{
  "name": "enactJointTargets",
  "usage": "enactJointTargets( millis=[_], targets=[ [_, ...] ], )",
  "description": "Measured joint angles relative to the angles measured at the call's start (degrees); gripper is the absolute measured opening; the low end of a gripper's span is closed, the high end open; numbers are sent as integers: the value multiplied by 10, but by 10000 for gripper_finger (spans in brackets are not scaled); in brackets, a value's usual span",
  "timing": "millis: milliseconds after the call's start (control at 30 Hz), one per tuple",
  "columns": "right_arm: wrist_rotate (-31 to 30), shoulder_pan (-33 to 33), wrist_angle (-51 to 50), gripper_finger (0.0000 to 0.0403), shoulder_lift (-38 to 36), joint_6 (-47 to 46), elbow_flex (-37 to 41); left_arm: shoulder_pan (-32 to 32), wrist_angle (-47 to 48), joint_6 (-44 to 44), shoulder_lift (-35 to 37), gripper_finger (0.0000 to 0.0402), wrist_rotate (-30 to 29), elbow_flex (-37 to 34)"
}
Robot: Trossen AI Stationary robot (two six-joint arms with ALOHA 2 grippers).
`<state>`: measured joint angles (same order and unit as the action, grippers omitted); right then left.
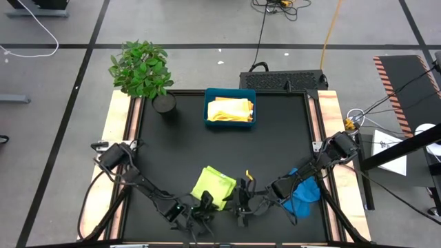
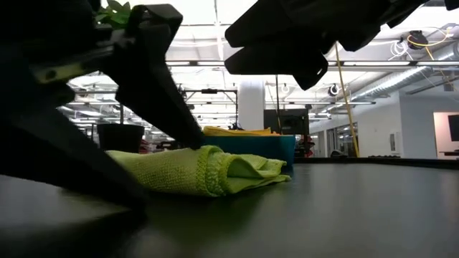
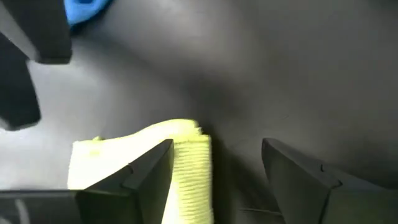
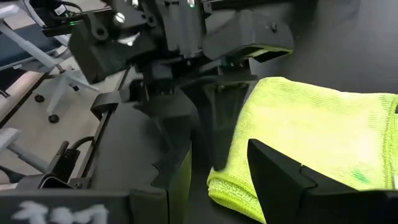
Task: Fold microfiber towels
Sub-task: Put the green microfiber towel into the blue blue bin
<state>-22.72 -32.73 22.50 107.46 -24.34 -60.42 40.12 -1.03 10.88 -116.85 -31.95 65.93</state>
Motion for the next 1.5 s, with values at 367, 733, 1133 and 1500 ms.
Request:
enactJointTargets(
  millis=[367, 733, 1133, 1500],
  targets=[
    [-1, 0, 0, 151, 0, 0, 0, -26, 57, -27, -2, 203, -65, 0],
    [-13, 0, 0, 151, 0, 0, 0, -11, 57, -50, 5, 148, -59, -1],
    [-14, 0, 0, 151, 0, 0, 0, 20, 61, -96, 12, 224, -91, -1],
    [-15, 0, -1, 151, 0, 0, 0, -14, 82, -130, 0, 263, -78, -1]
  ],
)
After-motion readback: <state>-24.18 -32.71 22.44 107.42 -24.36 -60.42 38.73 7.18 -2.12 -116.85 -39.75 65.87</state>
